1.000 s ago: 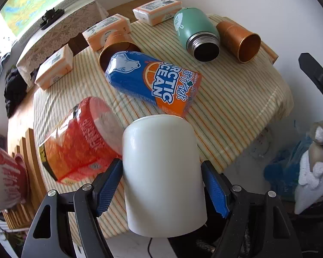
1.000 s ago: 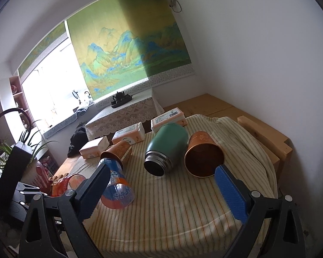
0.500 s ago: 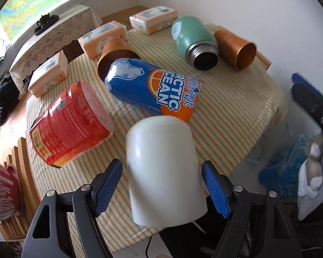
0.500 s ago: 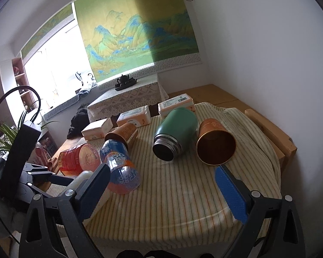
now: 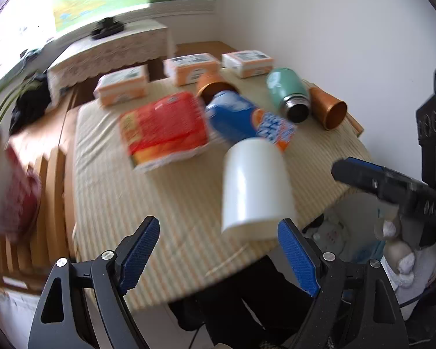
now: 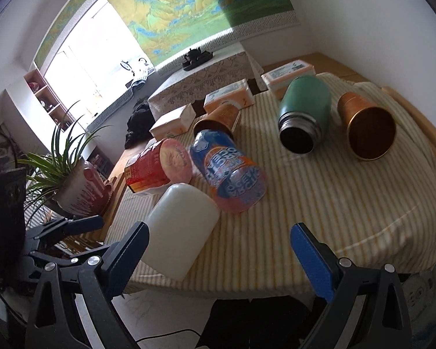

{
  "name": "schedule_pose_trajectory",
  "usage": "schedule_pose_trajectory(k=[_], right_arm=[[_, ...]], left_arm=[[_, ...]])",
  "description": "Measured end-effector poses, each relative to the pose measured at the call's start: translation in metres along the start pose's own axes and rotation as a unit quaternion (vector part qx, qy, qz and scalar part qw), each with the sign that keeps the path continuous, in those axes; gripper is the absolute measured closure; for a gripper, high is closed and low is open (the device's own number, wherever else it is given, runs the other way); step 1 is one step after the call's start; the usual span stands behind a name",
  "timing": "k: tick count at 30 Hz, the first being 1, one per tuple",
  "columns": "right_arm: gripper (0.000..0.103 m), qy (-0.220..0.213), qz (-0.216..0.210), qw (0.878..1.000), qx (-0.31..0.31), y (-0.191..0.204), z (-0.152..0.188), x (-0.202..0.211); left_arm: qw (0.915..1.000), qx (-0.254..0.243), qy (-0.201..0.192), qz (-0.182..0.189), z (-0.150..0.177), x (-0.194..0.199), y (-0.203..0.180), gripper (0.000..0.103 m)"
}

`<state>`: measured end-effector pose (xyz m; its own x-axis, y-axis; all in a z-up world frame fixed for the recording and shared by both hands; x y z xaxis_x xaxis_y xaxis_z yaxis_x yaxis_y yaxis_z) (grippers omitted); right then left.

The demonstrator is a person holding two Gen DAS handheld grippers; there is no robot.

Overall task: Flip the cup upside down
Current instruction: 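Grasp the white cup with the right gripper while the left gripper opens and releases it, then rotate the white cup rim-down with the right gripper and lower it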

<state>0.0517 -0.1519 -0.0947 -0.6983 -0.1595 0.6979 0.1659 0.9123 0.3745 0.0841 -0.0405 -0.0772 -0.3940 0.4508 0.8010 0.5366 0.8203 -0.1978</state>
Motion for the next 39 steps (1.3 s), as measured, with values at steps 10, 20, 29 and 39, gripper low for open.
schedule_pose_trajectory(k=[10, 20, 29, 39], right_arm=[[0.007, 0.111, -0.025, 0.991, -0.070, 0.025, 0.007, -0.053], [0.007, 0.142, -0.035, 0.985, -0.094, 0.029, 0.001, -0.075], [0.027, 0.183, -0.061, 0.975, -0.106, 0.029, 0.003, -0.092], [0.028, 0.168, -0.064, 0.981, -0.068, 0.044, 0.019, -0.075]], left_arm=[[0.9949, 0.077, -0.065, -0.010, 0.060, 0.030, 0.039, 0.017], [0.9881, 0.119, -0.096, -0.012, 0.087, 0.036, 0.056, 0.017], [0.9846, 0.139, -0.105, -0.012, 0.084, 0.032, 0.063, 0.017], [0.9825, 0.158, -0.098, 0.004, 0.089, 0.020, 0.066, 0.017]])
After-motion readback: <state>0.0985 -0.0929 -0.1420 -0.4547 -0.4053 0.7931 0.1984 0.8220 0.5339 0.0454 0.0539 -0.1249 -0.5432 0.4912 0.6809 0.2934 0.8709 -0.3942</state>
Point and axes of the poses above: each gripper's, at about its wrist camera, not at the fingertips, and x roughly against the way its jaws point, y to its left, z to its underside, the point moved 7 cm from there along -x, roughly the way its jaws point, and after that the axes turned 7 degrees about z, right-handed, at the moved point
